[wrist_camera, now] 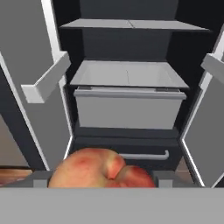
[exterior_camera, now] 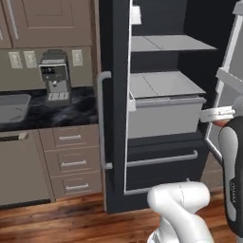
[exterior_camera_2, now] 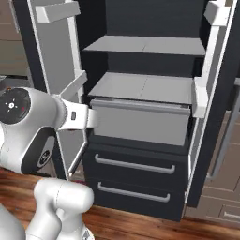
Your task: Pick the apple and peach from the fridge and place them inside the tupperware on the counter.
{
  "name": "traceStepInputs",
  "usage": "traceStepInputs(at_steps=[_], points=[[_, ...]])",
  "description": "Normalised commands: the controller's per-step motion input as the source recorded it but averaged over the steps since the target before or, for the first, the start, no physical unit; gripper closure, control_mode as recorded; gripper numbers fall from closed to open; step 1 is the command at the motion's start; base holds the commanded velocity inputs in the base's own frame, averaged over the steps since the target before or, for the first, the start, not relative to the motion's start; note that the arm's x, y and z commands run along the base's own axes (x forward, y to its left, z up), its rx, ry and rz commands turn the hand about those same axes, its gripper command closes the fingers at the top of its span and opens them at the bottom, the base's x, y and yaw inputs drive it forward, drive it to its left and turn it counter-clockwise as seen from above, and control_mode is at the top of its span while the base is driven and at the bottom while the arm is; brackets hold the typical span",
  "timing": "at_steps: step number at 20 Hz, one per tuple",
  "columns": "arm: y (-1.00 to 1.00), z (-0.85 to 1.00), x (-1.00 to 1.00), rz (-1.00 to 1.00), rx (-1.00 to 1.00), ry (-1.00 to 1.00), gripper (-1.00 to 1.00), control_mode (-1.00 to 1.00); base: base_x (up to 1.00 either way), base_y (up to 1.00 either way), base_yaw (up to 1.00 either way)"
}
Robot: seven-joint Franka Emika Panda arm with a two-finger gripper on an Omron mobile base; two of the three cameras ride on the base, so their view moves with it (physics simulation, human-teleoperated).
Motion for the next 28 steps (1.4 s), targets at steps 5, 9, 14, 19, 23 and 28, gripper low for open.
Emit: traceStepInputs(at_steps=[5,9,14,19,23,28], points=[[0.0,0.0,0.0,0.0,0.0,0.0,1.0,1.0,-0.29,1.0,0.0],[0.0,0.0,0.0,0.0,0.0,0.0,1.0,1.0,-0.2,1.0,0.0],[0.0,0.0,0.0,0.0,0.0,0.0,1.0,1.0,-0.01,1.0,0.0],[0.0,0.0,0.0,0.0,0.0,0.0,1.0,1.0,0.06,1.0,0.0],[0.0,0.0,0.0,0.0,0.0,0.0,1.0,1.0,0.36,1.0,0.0],[0.0,0.0,0.0,0.0,0.0,0.0,1.0,1.0,0.85,0.74,0.0]])
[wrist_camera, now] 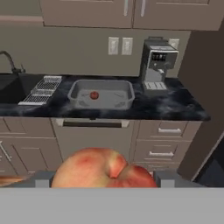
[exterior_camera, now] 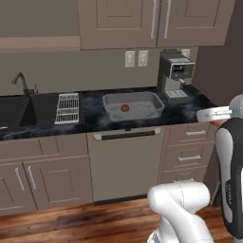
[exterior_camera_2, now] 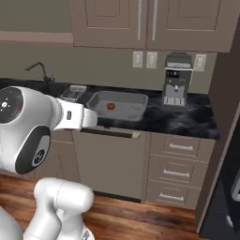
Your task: Pick the apple and peach from the fridge and place them inside the tupperware on the counter.
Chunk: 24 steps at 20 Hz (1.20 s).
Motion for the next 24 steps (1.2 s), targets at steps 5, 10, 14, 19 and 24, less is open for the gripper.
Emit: traceStepInputs(at_steps=[5,10,14,19,24], points=[[0.0,0.0,0.0,0.0,0.0,0.0,1.0,1.0,1.0,0.17,-0.01],[0.0,0.0,0.0,0.0,0.0,0.0,1.0,1.0,0.99,0.0,0.0],[0.0,0.0,0.0,0.0,0.0,0.0,1.0,1.0,0.74,0.12,0.0],[0.04,-0.18,0.02,0.0,-0.01,0.0,1.0,-1.0,0.33,0.13,0.0],[0.1,-0.93,0.21,0.0,-0.06,0.03,1.0,-1.0,0.0,0.0,0.0]])
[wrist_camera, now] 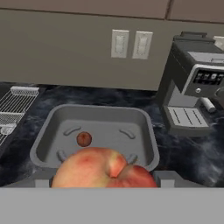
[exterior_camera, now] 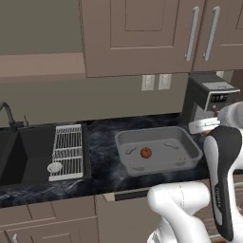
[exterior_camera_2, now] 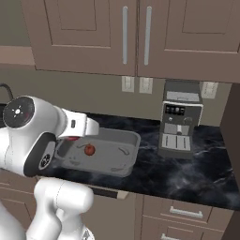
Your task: Pick the apple and peach from the fridge and place them inside the tupperware on the counter.
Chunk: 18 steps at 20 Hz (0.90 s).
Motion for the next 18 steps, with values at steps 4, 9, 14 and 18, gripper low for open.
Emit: traceStepInputs(at_steps=[4,9,14,18], points=[[0.03,-0.77,0.34,0.0,-0.02,0.04,1.0,-1.0,0.0,0.0,0.0],[0.0,-0.58,0.36,0.0,0.0,0.05,1.0,-1.0,0.0,0.0,0.0],[0.01,-0.53,0.33,0.0,0.0,0.05,1.0,-1.0,0.0,0.0,0.0],[0.01,-0.59,0.3,0.0,0.0,0.01,1.0,-1.0,0.0,0.0,0.0]])
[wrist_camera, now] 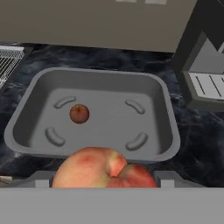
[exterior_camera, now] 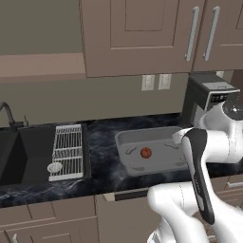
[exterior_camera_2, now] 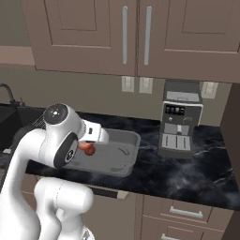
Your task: Pick the apple and peach from the fridge and place them inside the tupperware on the counter.
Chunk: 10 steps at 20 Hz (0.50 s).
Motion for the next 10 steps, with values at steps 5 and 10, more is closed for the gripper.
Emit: traceStepInputs(at_steps=[5,10], points=[[0.0,-0.55,0.29,0.0,0.0,0.0,1.0,-1.0,0.0,0.0,0.0],[0.0,-0.55,0.38,0.0,0.0,0.0,1.0,-1.0,0.0,0.0,0.0]])
